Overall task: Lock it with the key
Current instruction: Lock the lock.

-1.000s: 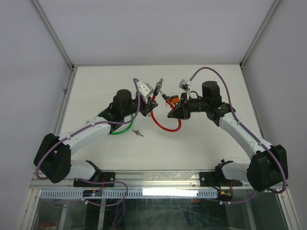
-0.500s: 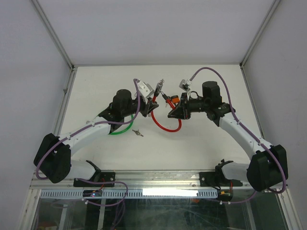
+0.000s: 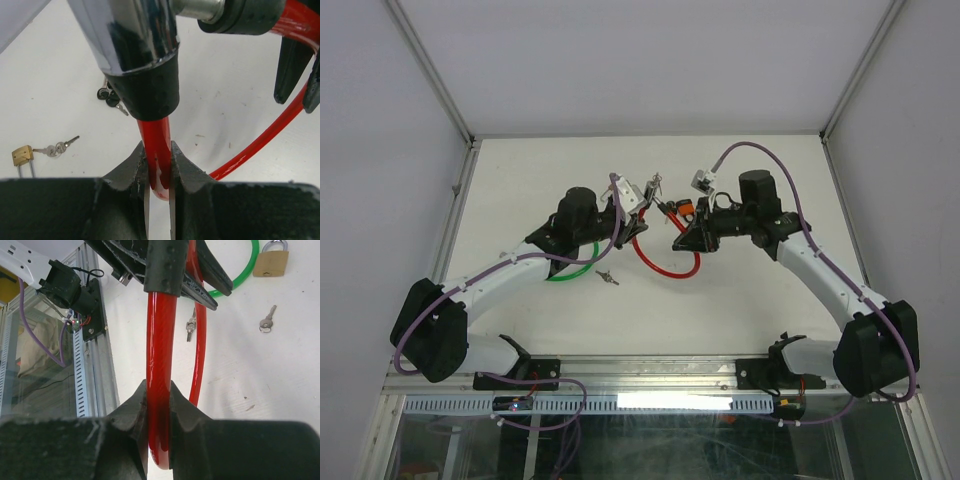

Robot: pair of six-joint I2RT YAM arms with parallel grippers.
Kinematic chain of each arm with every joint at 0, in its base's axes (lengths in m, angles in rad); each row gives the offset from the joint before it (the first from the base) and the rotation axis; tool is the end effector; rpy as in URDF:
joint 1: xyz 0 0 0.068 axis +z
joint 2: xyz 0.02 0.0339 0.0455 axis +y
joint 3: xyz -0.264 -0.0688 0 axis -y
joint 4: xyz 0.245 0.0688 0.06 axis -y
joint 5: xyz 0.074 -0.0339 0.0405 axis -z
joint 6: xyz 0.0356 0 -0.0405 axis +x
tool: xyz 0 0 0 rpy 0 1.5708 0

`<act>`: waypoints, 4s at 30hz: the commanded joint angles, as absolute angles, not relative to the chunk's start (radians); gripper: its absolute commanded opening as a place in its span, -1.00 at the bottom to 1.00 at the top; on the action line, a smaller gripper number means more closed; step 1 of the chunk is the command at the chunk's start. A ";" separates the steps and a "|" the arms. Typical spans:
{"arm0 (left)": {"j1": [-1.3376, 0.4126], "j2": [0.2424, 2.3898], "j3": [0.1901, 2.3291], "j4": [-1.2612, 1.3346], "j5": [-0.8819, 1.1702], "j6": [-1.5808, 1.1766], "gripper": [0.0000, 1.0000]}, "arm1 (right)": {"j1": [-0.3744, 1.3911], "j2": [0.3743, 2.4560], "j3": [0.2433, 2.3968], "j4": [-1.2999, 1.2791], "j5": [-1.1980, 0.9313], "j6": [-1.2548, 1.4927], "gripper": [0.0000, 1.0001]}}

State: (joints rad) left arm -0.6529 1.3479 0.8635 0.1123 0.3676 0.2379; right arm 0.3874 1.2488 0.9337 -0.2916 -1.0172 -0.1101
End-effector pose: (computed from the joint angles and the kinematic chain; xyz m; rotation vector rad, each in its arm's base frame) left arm 0.2355 -0.1962 0.2710 1.0654 1.6559 -0.6303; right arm 0.2331 0.1278 0.2922 -1.0647 1.8064 1.2571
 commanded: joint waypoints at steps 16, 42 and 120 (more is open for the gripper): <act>-0.679 1.338 0.916 -0.002 0.239 0.476 -1.00 | 0.364 1.314 1.176 -0.675 -1.027 -0.365 -1.00; -0.758 1.287 0.914 -0.162 0.216 0.655 -1.00 | 0.356 1.394 1.215 -0.778 -1.032 -0.436 -1.00; -0.783 1.557 1.216 -0.509 0.621 0.632 -1.00 | 0.306 1.462 1.432 -1.189 -1.044 -0.747 -1.00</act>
State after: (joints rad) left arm -0.7097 1.5585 1.1740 -0.4911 0.5789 0.5369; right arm 0.3183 1.4448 1.3281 -1.1931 -0.9447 -0.7086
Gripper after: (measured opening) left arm 0.146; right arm 0.157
